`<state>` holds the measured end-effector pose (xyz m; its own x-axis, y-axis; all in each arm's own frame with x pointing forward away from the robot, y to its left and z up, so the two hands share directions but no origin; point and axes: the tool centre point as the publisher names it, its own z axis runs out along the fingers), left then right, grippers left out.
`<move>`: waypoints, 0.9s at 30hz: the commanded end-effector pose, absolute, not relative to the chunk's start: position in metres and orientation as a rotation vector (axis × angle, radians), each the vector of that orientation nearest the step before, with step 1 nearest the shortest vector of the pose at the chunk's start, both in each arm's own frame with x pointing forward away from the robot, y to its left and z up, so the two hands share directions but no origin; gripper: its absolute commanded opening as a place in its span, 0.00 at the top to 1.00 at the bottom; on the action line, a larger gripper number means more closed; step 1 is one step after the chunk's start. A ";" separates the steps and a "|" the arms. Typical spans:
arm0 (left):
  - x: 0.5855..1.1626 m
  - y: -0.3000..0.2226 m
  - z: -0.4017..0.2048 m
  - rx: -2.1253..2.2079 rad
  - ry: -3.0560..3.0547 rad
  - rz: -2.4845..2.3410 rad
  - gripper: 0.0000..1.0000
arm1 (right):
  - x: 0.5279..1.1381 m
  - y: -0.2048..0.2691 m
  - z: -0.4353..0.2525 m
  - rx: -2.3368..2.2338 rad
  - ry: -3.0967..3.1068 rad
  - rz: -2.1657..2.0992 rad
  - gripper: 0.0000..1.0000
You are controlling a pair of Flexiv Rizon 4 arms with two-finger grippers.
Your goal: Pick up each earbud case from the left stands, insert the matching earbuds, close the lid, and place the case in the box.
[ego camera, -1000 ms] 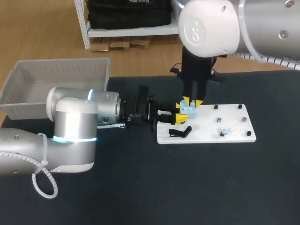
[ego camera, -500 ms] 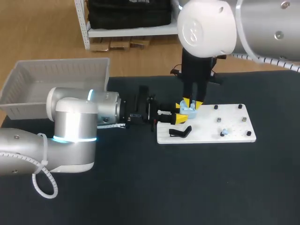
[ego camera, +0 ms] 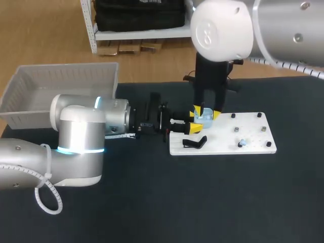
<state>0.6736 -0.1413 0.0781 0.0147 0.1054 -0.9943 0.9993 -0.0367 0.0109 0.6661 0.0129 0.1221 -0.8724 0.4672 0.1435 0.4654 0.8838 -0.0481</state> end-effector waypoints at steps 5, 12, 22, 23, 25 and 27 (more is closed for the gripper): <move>0.674 -0.142 0.078 1.321 1.258 -1.177 1.00 | 0.641 -0.009 0.150 -0.671 -2.983 -0.167 0.74; 0.674 -0.142 0.078 1.321 1.258 -1.177 1.00 | 0.628 -0.042 0.157 -0.447 -3.224 -0.360 0.64; 0.674 -0.142 0.078 1.321 1.258 -1.177 1.00 | 0.621 -0.080 0.147 -0.630 -3.261 -0.496 0.63; 0.674 -0.142 0.078 1.321 1.258 -1.177 1.00 | 0.619 -0.082 0.143 -0.646 -3.256 -0.510 0.61; 0.674 -0.142 0.078 1.321 1.258 -1.177 1.00 | 0.618 -0.085 0.135 -0.653 -3.243 -0.523 0.61; 0.674 -0.142 0.078 1.321 1.258 -1.177 1.00 | 0.617 -0.085 0.128 -0.646 -3.235 -0.520 0.60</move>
<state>0.6734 -0.1415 0.0781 0.0147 0.1053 -0.9943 0.9993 -0.0372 0.0109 0.6266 -0.0714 0.1387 -0.9256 0.3779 -0.0208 0.3692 0.9137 0.1700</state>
